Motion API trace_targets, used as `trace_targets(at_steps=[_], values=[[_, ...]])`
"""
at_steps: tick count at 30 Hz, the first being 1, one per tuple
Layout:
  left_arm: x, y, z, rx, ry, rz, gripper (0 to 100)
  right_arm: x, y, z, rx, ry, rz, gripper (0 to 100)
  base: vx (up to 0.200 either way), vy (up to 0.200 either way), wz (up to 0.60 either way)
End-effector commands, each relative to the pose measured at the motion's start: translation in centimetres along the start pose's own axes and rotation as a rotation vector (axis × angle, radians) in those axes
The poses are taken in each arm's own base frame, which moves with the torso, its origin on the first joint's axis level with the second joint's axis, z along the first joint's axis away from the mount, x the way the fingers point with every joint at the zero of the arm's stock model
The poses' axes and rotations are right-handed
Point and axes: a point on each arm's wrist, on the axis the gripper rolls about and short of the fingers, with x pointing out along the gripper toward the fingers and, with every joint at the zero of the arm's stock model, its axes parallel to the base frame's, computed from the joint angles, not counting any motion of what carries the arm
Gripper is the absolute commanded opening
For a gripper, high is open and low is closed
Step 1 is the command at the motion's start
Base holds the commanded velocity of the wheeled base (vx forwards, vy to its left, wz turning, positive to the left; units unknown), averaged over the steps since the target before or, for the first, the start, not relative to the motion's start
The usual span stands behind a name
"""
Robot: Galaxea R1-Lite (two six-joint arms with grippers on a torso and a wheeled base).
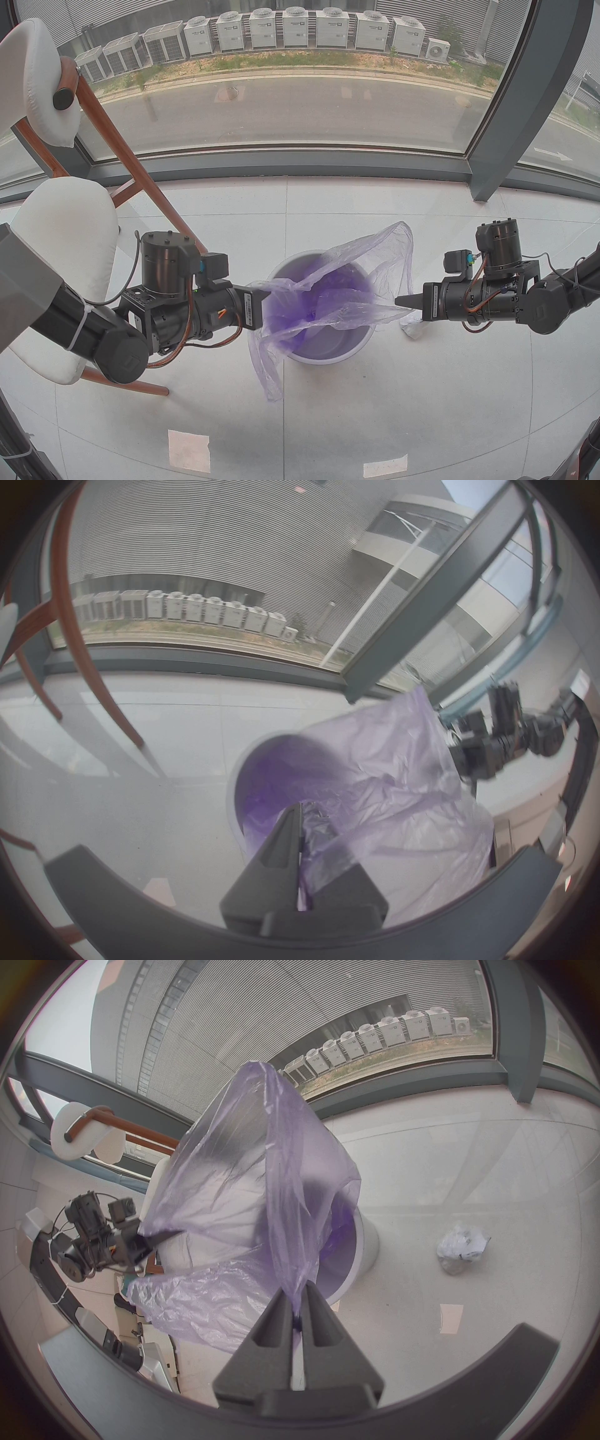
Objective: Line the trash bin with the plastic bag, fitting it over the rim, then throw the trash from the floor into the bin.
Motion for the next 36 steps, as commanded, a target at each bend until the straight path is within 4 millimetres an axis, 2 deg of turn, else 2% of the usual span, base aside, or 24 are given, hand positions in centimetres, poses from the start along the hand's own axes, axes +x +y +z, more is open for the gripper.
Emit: trace_targets(at_steps=[1, 3, 9, 12, 17, 22, 26, 33, 36], values=[[1.3, 0.8, 0.2, -0.06, -0.017, 0.073, 0, 0.2, -0.5, -1.2, 0.014, 0.045, -0.007, 0, 0.0, 0.0, 0.0], [1.5, 1.0, -0.2, -0.063, -0.008, 0.094, 0, 0.2, -0.6, -1.5, 0.02, 0.056, -0.011, 0, 0.0, 0.0, 0.0], [0.4, -0.1, -4.4, -0.058, 0.13, 0.098, 0, 0.6, -1.2, -3.8, 0.032, 0.135, -0.012, 0, 0.0, 0.0, 0.0], [0.2, 0.1, -5.6, -0.058, 0.167, 0.106, 0, 1.0, -1.5, -4.8, 0.043, 0.173, -0.016, 0, 0.0, 0.0, 0.0], [0.7, 0.9, -6.6, -0.065, 0.195, 0.16, 0, 1.9, -2.6, -6.3, 0.052, 0.198, -0.039, 0, 0.0, 0.0, 0.0], [1.6, 1.5, -6.6, -0.071, 0.163, 0.181, 0, 3.1, -3.7, -5.8, 0.032, 0.124, -0.073, 0, 0.0, 0.0, 0.0], [2.3, 1.9, -7.5, -0.071, 0.174, 0.199, 0, 3.7, -4.3, -6.1, 0.038, 0.126, -0.109, 0, 0.0, 0.0, 0.0], [2.5, 1.1, -9.0, -0.053, 0.201, 0.196, 0, 3.6, -4.9, -6.9, 0.05, 0.149, -0.126, 0, 0.0, 0.0, 0.0], [3.0, 1.0, -9.8, -0.041, 0.194, 0.226, 0, 3.9, -5.9, -7.1, 0.066, 0.157, -0.148, 0, 0.0, 0.0, 0.0]])
